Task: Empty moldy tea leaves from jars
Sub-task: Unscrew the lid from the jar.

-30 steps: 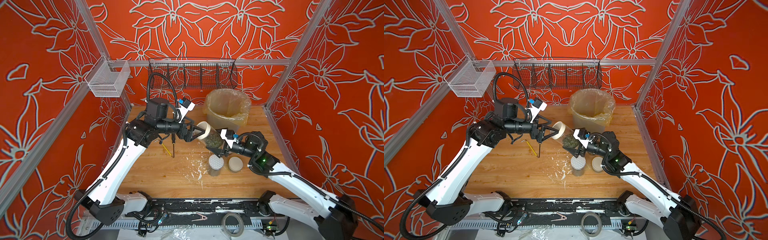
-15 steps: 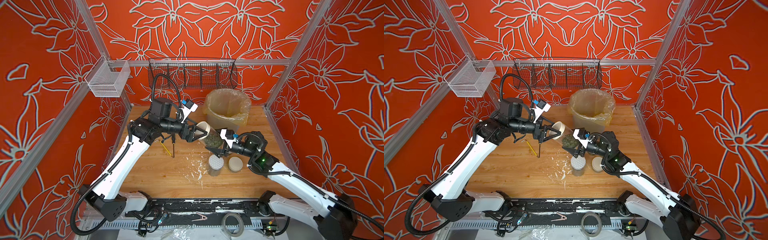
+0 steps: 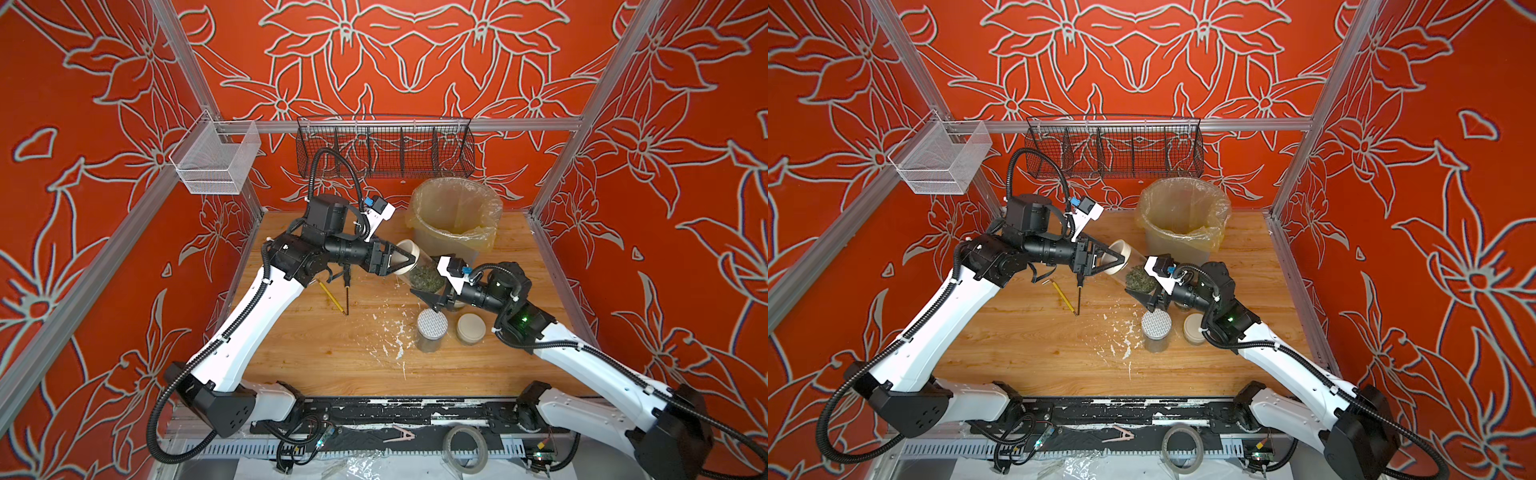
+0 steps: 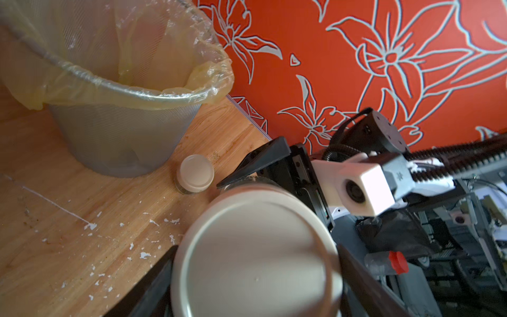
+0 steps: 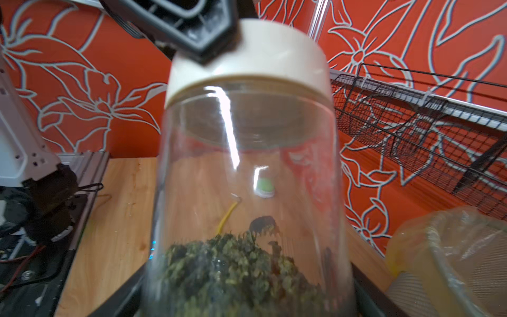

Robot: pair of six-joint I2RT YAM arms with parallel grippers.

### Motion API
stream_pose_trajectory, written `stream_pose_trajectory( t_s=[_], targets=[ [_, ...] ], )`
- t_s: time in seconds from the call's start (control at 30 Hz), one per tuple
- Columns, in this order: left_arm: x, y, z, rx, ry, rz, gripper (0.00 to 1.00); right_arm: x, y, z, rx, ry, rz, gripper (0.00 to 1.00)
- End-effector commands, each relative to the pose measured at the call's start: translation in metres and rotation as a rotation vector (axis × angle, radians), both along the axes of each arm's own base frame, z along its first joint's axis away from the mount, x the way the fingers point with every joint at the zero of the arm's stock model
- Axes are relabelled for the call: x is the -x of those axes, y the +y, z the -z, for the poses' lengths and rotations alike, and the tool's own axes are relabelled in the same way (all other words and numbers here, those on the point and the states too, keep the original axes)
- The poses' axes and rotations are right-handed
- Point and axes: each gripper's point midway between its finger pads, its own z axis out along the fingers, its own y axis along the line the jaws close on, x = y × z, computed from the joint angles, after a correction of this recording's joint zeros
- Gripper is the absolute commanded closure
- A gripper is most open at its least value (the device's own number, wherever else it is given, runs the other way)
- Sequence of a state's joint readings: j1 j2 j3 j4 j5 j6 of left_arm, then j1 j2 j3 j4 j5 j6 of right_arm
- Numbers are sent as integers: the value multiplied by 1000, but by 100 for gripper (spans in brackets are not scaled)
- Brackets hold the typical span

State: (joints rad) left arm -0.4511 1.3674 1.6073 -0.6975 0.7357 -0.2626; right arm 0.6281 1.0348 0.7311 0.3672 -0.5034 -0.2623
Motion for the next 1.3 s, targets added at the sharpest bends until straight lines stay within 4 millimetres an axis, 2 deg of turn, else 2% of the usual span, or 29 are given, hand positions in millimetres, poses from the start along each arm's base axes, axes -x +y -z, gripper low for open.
stream_pose_trajectory(
  t_s=[0.0,0.1,0.23,0.27,0.33,0.37,0.57,0.67,0.7,0.77,0.9,1.07,1.27],
  targets=[
    [-18,4,4,52,215,-176,50,-22,-12,-31,30,-254,150,81],
    [-22,5,7,69,293,-226,50,-34,-16,-30,64,-301,214,82],
    [-24,6,-3,105,270,-241,45,-39,-15,-30,71,-315,228,82],
    [-24,7,-6,108,247,-243,39,-37,-13,-30,63,-310,214,82],
    [-25,8,-14,113,190,-240,11,-31,-10,-31,43,-293,179,82],
    [-25,9,-19,113,152,-234,2,-28,-9,-32,32,-282,161,82],
    [-13,26,-51,41,-130,-210,3,-15,-13,-35,-25,-230,131,82],
    [16,21,-59,15,-271,-37,3,-6,-13,-39,-52,-214,95,82],
    [26,20,-59,6,-292,23,3,-1,-12,-41,-58,-205,75,82],
    [35,22,-53,-37,-308,64,3,7,-11,-44,-73,-193,40,82],
    [41,24,-41,-92,-315,114,3,23,-8,-51,-103,-178,-42,82],
    [48,16,-42,-54,-307,187,3,36,-4,-55,-117,-170,-117,82],
    [49,9,-39,-18,-292,228,3,37,1,-55,-103,-150,-151,82]
  ],
)
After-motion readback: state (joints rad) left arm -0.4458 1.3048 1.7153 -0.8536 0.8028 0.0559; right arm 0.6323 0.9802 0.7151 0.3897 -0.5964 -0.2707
